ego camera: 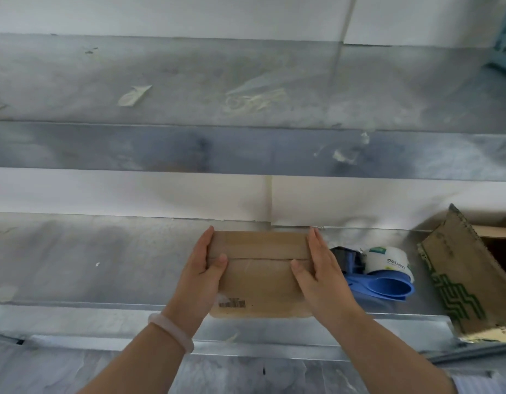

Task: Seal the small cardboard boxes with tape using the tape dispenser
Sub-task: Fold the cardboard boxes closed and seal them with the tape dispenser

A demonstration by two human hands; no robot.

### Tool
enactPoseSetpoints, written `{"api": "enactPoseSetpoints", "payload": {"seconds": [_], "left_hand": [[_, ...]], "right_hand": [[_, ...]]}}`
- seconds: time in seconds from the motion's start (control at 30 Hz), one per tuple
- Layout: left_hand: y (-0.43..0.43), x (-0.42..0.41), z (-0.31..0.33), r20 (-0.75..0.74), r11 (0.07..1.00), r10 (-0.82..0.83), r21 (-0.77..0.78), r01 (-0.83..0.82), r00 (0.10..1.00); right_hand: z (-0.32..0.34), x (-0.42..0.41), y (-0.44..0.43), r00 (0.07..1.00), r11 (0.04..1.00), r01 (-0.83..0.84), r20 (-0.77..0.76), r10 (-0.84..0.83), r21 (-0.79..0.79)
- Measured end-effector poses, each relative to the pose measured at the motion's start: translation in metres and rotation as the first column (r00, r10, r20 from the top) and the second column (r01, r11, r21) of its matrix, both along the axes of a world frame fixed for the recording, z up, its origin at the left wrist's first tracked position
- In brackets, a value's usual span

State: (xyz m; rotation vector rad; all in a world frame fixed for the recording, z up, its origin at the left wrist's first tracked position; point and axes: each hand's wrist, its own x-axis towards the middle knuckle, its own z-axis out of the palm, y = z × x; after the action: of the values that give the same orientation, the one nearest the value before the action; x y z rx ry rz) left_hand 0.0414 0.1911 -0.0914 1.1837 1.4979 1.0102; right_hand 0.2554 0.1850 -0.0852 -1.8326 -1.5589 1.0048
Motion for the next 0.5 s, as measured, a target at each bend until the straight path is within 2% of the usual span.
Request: {"api": "enactPoseSetpoints", "payload": {"seconds": [0.1,0.17,0.23,0.37,0.43,0.5], "left_hand": [[-0.002,-0.004,0.001,0.229,0.998,0.028,-0.053,-0.016,0.973],[-0.001,-0.004,0.000,0.295,0.996,0.058,-0.086,-0.034,0.954],[-0.001,-0.003,0.000,0.283,0.994,0.070,-0.101,-0.042,0.957],[0.010,-0.003,0.011,-0.058,0.997,-0.001,-0.072,-0.003,0.998],[0.017,0.001,0.015,-0.217,0.994,0.003,-0.103,-0.026,0.976],[0.017,0.009,0.015,-0.427,0.997,-0.054,-0.077,0.023,0.903]], "right_hand": [[0.002,-0.001,0.001,0.989,0.992,0.081,-0.115,-0.092,-0.097],[0.003,-0.001,0.001,0.981,0.990,0.098,-0.156,-0.114,-0.105],[0.004,-0.001,0.002,0.975,0.986,0.122,-0.174,-0.140,-0.112],[0.014,-0.003,0.007,0.986,0.983,0.142,-0.072,-0.151,-0.120],[0.021,-0.008,0.011,0.984,0.977,0.171,-0.034,-0.176,-0.129],[0.024,-0.018,0.013,0.982,0.976,0.184,0.074,-0.176,-0.120]]}}
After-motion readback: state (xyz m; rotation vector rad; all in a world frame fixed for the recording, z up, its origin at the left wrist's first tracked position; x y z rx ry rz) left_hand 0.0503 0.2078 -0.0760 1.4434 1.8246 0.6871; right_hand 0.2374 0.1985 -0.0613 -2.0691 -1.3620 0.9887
